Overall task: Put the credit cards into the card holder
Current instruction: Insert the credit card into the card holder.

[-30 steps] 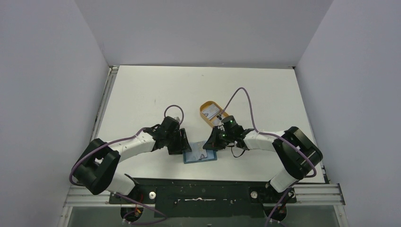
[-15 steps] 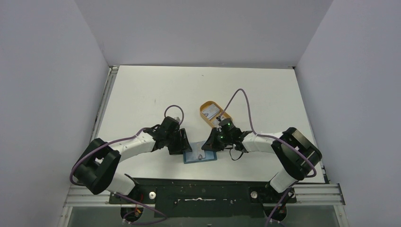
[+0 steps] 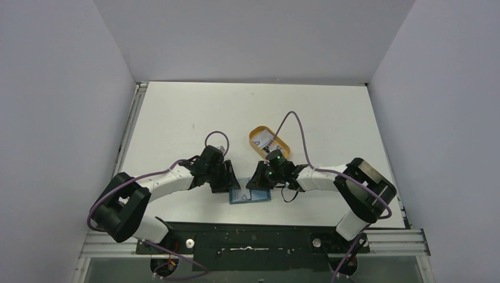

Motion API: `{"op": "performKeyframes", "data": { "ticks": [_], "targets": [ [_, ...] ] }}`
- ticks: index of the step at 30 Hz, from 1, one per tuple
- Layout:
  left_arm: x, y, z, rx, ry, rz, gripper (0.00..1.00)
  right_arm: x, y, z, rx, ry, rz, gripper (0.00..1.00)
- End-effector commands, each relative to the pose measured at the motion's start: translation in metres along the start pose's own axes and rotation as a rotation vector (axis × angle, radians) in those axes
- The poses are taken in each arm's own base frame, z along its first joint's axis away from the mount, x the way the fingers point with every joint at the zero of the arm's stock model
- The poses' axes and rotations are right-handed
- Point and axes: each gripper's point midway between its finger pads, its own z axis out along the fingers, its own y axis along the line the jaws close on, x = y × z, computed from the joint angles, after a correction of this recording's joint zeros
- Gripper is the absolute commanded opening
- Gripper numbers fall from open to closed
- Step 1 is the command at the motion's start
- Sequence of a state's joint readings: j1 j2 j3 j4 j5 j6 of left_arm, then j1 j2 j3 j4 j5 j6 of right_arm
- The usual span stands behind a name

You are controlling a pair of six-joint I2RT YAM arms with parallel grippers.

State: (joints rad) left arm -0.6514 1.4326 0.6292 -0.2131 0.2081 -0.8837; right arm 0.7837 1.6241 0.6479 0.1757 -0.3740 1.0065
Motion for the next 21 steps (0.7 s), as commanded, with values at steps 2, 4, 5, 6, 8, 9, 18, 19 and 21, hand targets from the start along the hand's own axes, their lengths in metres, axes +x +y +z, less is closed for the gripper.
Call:
{"op": "performKeyframes", "data": {
  "ticks": [2, 4, 5, 6, 8, 9, 18, 19, 21],
  "targets": [
    [0.011, 0.009, 0.007, -0.018, 0.032, -0.004, 0.50, 0.001, 0.006, 0.009, 0.019, -0.013, -0.033, 0.00],
    [0.012, 0.009, 0.008, -0.018, 0.036, -0.004, 0.50, 0.004, 0.008, 0.011, 0.019, -0.008, -0.037, 0.00],
    [0.012, 0.009, 0.008, -0.016, 0.036, -0.005, 0.50, 0.004, 0.010, 0.012, 0.017, -0.007, -0.038, 0.00],
    [0.012, 0.009, 0.008, -0.016, 0.035, -0.005, 0.50, 0.005, 0.011, 0.012, 0.015, -0.006, -0.038, 0.00],
    [0.012, 0.009, 0.008, -0.017, 0.034, -0.005, 0.50, 0.005, 0.012, 0.011, 0.013, -0.010, -0.037, 0.00],
    [0.012, 0.009, 0.007, -0.018, 0.032, -0.004, 0.50, 0.004, 0.014, 0.009, 0.008, -0.015, -0.035, 0.00],
    [0.007, 0.009, 0.000, -0.021, 0.017, 0.003, 0.51, -0.003, 0.022, -0.013, 0.011, -0.068, -0.028, 0.31],
    [0.007, 0.009, -0.001, -0.020, 0.014, 0.004, 0.51, -0.005, 0.023, -0.016, 0.013, -0.075, -0.027, 0.34],
    [0.005, 0.008, -0.003, -0.020, 0.008, 0.006, 0.51, -0.006, 0.024, -0.021, 0.017, -0.084, -0.031, 0.38]
  ]
}}
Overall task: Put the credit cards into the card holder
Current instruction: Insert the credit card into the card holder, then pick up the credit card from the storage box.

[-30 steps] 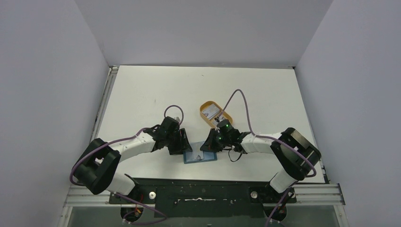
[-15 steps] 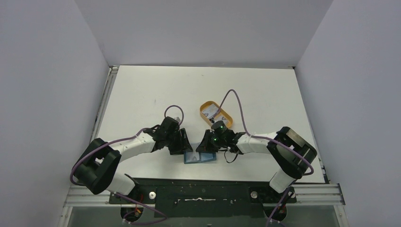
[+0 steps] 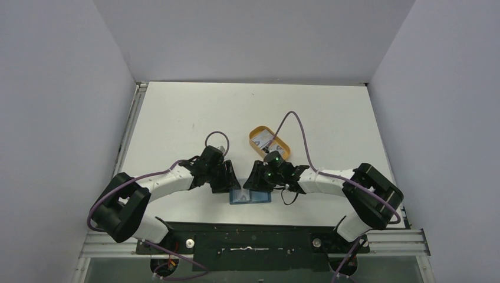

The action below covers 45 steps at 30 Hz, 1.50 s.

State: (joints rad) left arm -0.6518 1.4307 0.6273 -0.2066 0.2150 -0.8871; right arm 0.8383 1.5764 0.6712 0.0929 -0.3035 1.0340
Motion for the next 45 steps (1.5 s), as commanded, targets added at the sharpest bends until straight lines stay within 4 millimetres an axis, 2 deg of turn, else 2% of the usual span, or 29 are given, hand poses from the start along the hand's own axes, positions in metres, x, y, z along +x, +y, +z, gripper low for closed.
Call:
{"op": "performKeyframes", "data": {
  "ticks": [1, 6, 9, 10, 13, 16, 17, 18, 20, 22, 23, 25, 29, 32, 35, 39, 41, 45],
  "targets": [
    [0.004, 0.009, -0.003, -0.028, 0.005, 0.009, 0.51, -0.014, 0.014, -0.017, -0.017, -0.075, -0.022, 0.40],
    [0.002, 0.005, -0.010, -0.020, -0.002, 0.022, 0.53, -0.018, 0.022, -0.035, -0.020, -0.097, -0.039, 0.51],
    [-0.004, 0.000, -0.021, -0.017, -0.025, 0.041, 0.58, -0.024, 0.025, -0.057, 0.002, -0.129, -0.068, 0.56],
    [-0.006, -0.002, -0.026, -0.015, -0.036, 0.049, 0.61, -0.029, 0.027, -0.069, 0.015, -0.159, -0.092, 0.59],
    [-0.014, -0.008, -0.047, -0.006, -0.088, 0.073, 0.71, -0.049, 0.025, -0.105, 0.110, -0.256, -0.145, 0.64],
    [-0.019, -0.017, -0.073, 0.020, -0.136, 0.119, 0.76, -0.079, 0.014, -0.141, 0.223, -0.432, -0.160, 0.68],
    [-0.021, -0.017, -0.082, 0.015, -0.154, 0.134, 0.77, -0.088, 0.010, -0.150, 0.245, -0.493, -0.165, 0.73],
    [-0.021, -0.013, -0.092, -0.001, -0.173, 0.142, 0.78, -0.097, 0.008, -0.158, 0.255, -0.550, -0.168, 0.82],
    [-0.024, -0.004, -0.107, -0.042, -0.220, 0.163, 0.81, -0.116, 0.006, -0.167, 0.260, -0.615, -0.133, 0.86],
    [-0.029, 0.009, -0.120, -0.098, -0.281, 0.181, 0.84, -0.133, 0.002, -0.162, 0.221, -0.600, -0.051, 0.86],
    [-0.030, 0.016, -0.125, -0.122, -0.305, 0.183, 0.87, -0.146, -0.006, -0.159, 0.215, -0.614, 0.023, 0.86],
    [-0.030, 0.027, -0.133, -0.152, -0.340, 0.180, 0.93, -0.165, -0.006, -0.147, 0.158, -0.652, 0.114, 0.85],
    [-0.027, 0.040, -0.136, -0.162, -0.378, 0.161, 0.97, -0.194, -0.010, -0.120, 0.129, -0.749, 0.246, 0.77],
    [-0.024, 0.044, -0.134, -0.157, -0.380, 0.154, 0.97, -0.210, -0.003, -0.100, 0.122, -0.777, 0.279, 0.74],
    [-0.020, 0.049, -0.130, -0.164, -0.366, 0.147, 0.97, -0.218, -0.003, -0.080, 0.152, -0.766, 0.318, 0.73],
    [-0.019, 0.052, -0.130, -0.177, -0.365, 0.135, 0.97, -0.227, -0.014, -0.056, 0.199, -0.767, 0.383, 0.70],
    [-0.020, 0.052, -0.131, -0.177, -0.370, 0.131, 0.96, -0.227, -0.024, -0.046, 0.243, -0.753, 0.400, 0.69],
    [-0.021, 0.049, -0.134, -0.167, -0.379, 0.134, 0.94, -0.227, -0.032, -0.028, 0.276, -0.722, 0.414, 0.69]
  ]
}}
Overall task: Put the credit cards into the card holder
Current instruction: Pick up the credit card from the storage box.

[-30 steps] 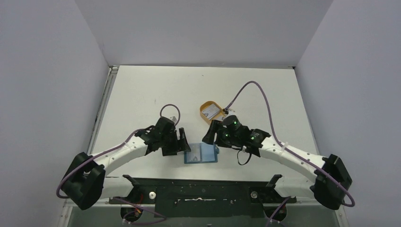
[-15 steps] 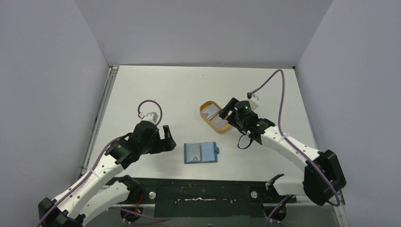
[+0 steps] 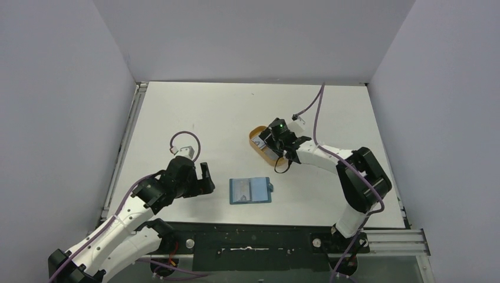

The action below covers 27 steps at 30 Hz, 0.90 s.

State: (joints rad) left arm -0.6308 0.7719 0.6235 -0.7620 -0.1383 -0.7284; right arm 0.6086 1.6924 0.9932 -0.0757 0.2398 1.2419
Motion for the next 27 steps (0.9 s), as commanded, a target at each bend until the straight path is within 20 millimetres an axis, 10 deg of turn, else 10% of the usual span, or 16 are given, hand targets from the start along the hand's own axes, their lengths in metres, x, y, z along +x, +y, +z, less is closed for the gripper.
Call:
{"op": "performKeyframes", "data": {
  "ticks": [1, 15, 27],
  "targets": [
    [-0.011, -0.002, -0.006, 0.006, -0.046, -0.014, 0.94, -0.015, 0.019, 0.013, -0.014, -0.068, 0.065, 0.69],
    [-0.011, 0.002, -0.003, -0.018, -0.045, -0.016, 0.93, 0.001, 0.002, 0.049, 0.058, -0.035, 0.090, 0.65],
    [-0.010, 0.002, -0.001, -0.024, -0.035, -0.016, 0.90, 0.011, -0.018, 0.047, 0.078, -0.005, 0.078, 0.38]
  ]
}}
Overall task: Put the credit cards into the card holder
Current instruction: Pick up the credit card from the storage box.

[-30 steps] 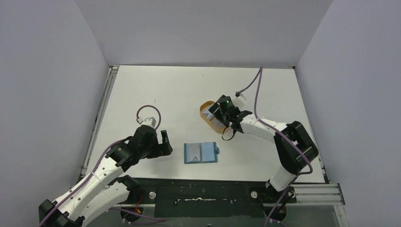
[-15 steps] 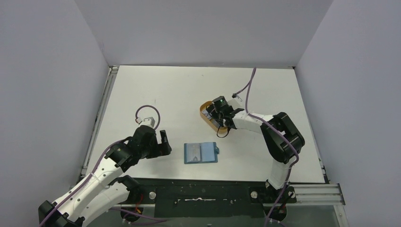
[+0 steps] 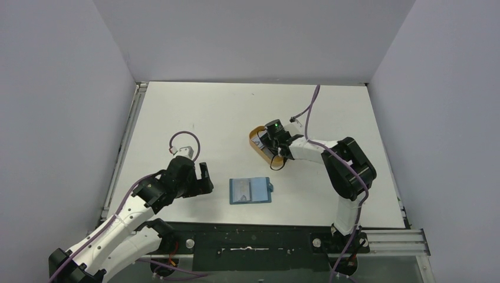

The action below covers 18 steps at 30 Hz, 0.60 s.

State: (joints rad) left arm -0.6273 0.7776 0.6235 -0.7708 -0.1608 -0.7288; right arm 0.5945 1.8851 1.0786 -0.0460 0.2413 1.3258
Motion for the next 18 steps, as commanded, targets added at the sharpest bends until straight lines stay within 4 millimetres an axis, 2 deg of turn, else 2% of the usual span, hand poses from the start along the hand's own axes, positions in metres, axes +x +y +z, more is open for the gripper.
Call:
{"op": "performKeyframes", "data": {
  "ticks": [1, 4, 13, 18],
  "targets": [
    [-0.009, -0.003, -0.002, 0.003, -0.029, -0.016, 0.90, -0.004, -0.009, 0.000, 0.002, -0.019, 0.009, 0.37],
    [-0.009, -0.003, -0.002, 0.002, -0.025, -0.016, 0.89, -0.002, -0.018, -0.003, 0.011, -0.011, 0.009, 0.33],
    [-0.009, -0.005, -0.001, 0.009, -0.028, -0.018, 0.88, -0.002, -0.021, -0.012, -0.028, -0.007, 0.024, 0.26],
    [-0.010, -0.006, -0.001, 0.009, -0.025, -0.017, 0.87, -0.004, -0.020, -0.016, -0.044, -0.007, 0.024, 0.16]
  ]
}}
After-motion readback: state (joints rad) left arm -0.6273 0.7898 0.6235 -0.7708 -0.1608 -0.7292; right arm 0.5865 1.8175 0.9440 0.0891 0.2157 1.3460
